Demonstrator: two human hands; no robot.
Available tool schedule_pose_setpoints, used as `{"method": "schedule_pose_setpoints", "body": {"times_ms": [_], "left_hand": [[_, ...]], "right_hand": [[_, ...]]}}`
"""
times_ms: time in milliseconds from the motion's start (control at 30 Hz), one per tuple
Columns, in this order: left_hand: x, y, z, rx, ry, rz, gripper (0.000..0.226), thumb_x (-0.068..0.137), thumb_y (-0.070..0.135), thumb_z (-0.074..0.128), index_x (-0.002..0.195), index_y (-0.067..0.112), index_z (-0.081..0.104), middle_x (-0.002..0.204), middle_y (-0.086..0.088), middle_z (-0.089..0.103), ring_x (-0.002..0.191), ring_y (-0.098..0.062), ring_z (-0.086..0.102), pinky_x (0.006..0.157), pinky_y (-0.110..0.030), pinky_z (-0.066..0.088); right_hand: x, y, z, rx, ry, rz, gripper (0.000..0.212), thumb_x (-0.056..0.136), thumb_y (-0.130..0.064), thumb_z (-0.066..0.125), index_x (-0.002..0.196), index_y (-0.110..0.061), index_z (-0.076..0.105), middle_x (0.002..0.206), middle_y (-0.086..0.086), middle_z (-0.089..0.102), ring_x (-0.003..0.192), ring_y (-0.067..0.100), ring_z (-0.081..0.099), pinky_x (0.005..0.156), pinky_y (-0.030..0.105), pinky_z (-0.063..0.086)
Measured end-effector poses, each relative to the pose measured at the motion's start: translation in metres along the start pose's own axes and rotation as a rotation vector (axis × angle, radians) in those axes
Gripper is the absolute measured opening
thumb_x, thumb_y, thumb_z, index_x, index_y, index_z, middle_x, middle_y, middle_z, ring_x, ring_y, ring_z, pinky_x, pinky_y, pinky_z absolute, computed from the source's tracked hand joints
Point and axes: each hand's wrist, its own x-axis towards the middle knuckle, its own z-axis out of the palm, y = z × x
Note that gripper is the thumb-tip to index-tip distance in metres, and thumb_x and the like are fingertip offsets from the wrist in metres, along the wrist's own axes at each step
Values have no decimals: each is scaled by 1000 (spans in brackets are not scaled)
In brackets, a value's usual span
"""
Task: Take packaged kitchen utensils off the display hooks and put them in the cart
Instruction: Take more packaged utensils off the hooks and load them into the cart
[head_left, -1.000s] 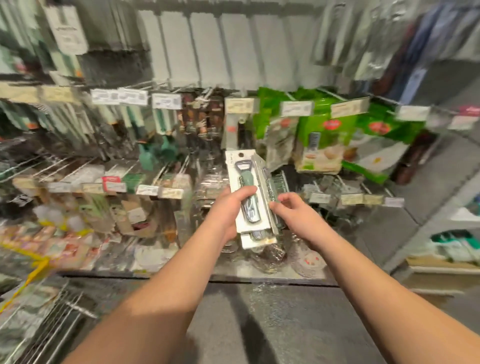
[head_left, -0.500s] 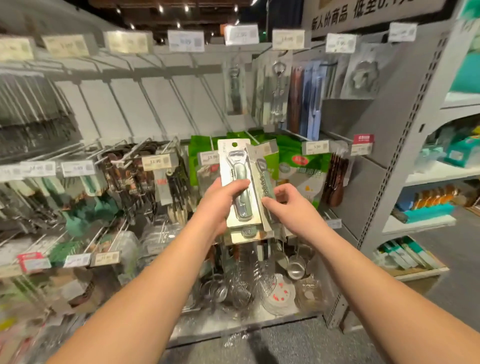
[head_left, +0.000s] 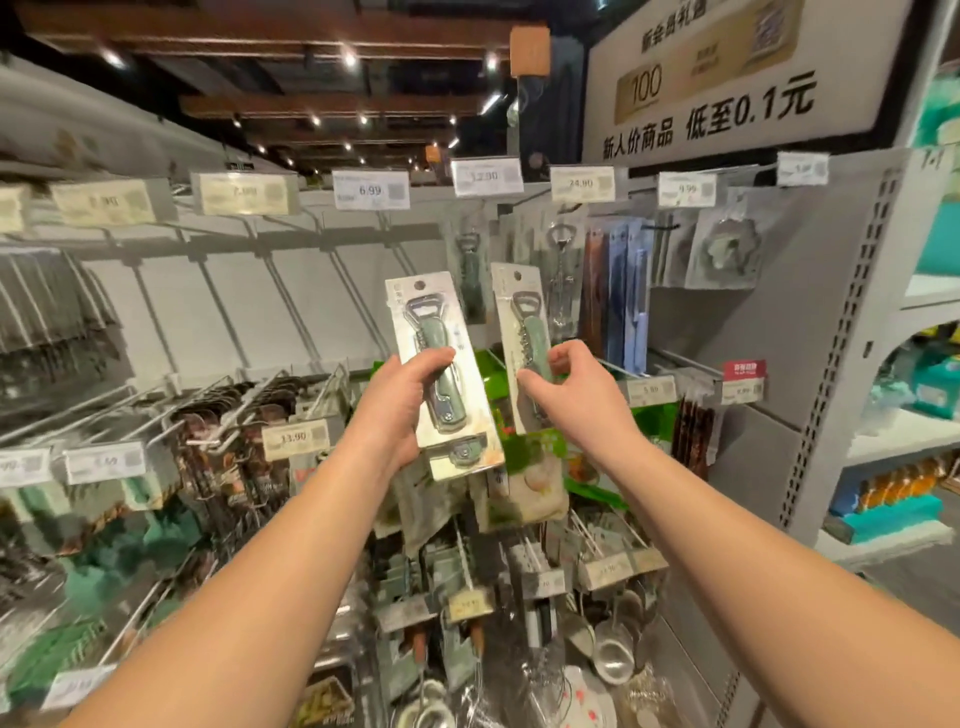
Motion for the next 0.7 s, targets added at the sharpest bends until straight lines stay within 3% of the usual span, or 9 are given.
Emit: {"method": "schedule_pose_setpoints", "body": {"times_ms": [100,200,367,533,700], "left_hand": [[23,13,-10,-21,-8,-11,32,93,10,63,125,3,59,82,-10,76,76,-26,75,70,-44,62],[40,21,-18,-15,-44,-16,26,95,10,61,120,3,60,77,-8,75,69,-23,74,62,-39,61],[62,25,-25,-14,-81,-47,21,95,11,62,115,3,61,76,-7,75,69,-22,74,64,-39,61],[76,22,-28,-32,-84,-59,34,92,11,64,125,2,60,83,-10,74,73,-25,73,66,-41,61],[83,20,-31,-34,-96,-63,22,92,12,64,113,4,64,81,-9,74,77,-28,73,76,-46,62]], "right_hand": [[34,-11,14,-34,47,-17,46,91,-48,65,124,-18,52,112,-5,57,100,15,57,78,32,44],[64,-19,24,-68,102,-41,48,91,-49,65,124,-16,52,116,-2,58,101,18,59,84,38,51],[96,-28,31,-62,184,-74,52,92,-48,64,129,-15,51,126,2,57,107,18,58,89,37,51],[110,-32,35,-109,213,-133,52,93,-47,62,132,-14,50,128,1,54,101,15,55,79,30,43],[117,-31,45,-126,213,-136,51,92,-49,62,129,-15,50,127,2,55,97,17,58,79,35,49]]}}
